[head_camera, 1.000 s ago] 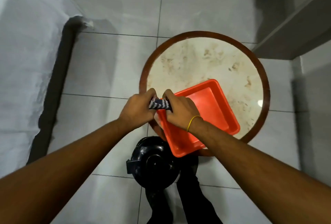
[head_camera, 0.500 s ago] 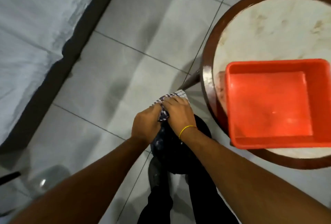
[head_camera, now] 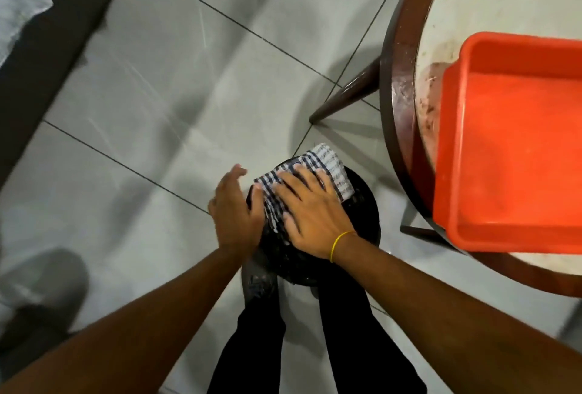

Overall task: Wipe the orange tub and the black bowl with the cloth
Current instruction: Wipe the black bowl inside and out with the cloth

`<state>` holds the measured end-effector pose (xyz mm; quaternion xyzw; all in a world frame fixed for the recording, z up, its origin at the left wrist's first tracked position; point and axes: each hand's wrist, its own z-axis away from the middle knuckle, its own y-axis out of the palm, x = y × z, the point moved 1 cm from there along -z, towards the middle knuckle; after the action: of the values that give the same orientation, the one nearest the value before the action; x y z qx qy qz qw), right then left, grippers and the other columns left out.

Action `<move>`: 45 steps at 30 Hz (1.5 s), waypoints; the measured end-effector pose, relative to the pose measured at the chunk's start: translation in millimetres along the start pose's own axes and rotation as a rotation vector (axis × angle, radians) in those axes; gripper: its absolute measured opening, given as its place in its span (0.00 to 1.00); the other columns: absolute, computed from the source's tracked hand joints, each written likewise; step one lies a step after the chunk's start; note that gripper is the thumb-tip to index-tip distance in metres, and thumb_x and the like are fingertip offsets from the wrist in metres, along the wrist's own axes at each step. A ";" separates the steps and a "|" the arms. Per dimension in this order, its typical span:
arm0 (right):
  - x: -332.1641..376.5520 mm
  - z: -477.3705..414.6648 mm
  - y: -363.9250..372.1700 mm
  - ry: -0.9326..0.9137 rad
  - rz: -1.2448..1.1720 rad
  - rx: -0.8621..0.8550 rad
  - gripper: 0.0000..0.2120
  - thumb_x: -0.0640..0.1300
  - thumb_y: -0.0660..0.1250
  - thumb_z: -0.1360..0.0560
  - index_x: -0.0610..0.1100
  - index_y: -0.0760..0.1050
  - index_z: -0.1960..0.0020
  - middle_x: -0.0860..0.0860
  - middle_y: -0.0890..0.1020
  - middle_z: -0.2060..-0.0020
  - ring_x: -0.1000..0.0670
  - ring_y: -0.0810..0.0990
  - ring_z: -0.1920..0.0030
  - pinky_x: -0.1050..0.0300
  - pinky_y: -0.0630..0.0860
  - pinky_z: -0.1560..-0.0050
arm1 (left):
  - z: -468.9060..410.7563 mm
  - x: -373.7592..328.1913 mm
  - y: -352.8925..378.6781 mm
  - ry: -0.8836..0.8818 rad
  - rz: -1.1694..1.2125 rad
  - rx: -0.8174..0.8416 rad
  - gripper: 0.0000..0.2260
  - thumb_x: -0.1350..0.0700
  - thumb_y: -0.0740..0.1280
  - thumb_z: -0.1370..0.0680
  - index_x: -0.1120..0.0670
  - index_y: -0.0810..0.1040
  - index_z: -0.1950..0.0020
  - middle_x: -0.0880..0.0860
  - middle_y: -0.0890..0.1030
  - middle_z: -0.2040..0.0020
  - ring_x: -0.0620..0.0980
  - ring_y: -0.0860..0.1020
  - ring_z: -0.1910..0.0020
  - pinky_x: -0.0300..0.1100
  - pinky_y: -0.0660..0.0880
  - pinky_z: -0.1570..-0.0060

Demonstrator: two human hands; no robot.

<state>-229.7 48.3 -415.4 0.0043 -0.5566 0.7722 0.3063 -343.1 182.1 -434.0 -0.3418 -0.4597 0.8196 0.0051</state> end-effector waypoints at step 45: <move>18.5 152.8 35.2 0.195 -0.086 0.044 0.40 0.55 0.68 0.24 0.52 0.56 0.16 0.49 0.54 0.15 0.43 0.54 0.15 0.34 0.61 0.20 | -42.3 -0.1 57.3 -0.426 0.012 -0.003 0.24 0.51 0.55 0.17 0.55 0.68 0.73 0.53 0.71 0.74 0.51 0.68 0.73 0.45 0.64 0.69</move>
<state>-312.6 -81.6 -381.1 -0.0401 -0.5062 0.7672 0.3919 -301.6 180.7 -491.8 -0.1635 -0.4496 0.8727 -0.0974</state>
